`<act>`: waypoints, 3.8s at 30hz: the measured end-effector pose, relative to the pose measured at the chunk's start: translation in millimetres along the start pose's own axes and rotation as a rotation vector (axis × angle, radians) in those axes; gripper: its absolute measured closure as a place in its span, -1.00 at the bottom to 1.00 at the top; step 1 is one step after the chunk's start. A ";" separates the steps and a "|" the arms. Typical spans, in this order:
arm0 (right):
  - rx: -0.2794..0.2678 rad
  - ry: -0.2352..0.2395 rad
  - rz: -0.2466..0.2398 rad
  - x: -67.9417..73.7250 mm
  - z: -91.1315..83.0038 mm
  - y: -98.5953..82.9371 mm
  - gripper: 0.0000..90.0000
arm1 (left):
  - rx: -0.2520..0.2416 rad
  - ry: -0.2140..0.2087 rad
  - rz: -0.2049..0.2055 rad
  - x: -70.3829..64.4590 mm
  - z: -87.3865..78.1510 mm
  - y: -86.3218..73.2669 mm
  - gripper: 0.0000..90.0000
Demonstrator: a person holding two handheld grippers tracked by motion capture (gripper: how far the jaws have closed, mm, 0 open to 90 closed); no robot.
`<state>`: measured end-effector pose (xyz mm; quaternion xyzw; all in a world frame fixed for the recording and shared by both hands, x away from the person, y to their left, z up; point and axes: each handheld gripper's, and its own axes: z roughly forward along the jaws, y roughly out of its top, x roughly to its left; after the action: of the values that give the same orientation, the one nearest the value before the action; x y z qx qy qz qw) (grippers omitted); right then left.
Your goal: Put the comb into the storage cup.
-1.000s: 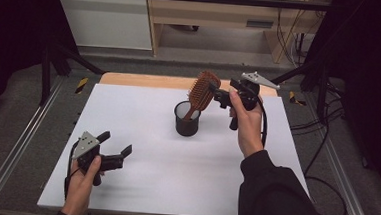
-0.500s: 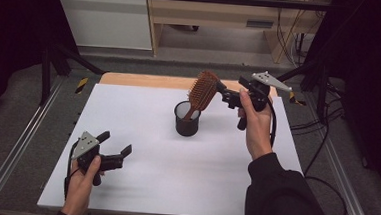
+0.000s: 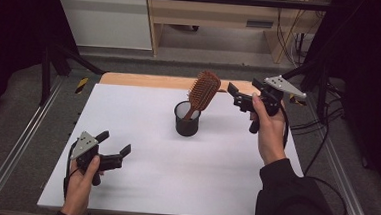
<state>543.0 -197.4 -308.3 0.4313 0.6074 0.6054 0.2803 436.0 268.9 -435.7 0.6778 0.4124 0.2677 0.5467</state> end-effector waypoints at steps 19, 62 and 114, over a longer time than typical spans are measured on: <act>-0.048 -0.072 -0.031 -23.1 -44.4 -18.9 -0.91 | 0.000 0.005 0.003 0.3 -0.3 -0.5 -0.93; -0.018 -0.165 -0.068 -55.5 -111.0 -71.6 -0.92 | -0.036 0.034 0.051 -1.1 -14.1 0.5 -0.95; 0.066 -0.146 -0.100 -47.1 -144.5 -143.5 -0.92 | -0.061 0.072 0.052 4.0 -42.8 -7.8 -0.94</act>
<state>414.0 -294.4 -441.3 0.4524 0.6257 0.5374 0.3391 401.2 295.1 -432.4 0.6613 0.4055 0.3187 0.5448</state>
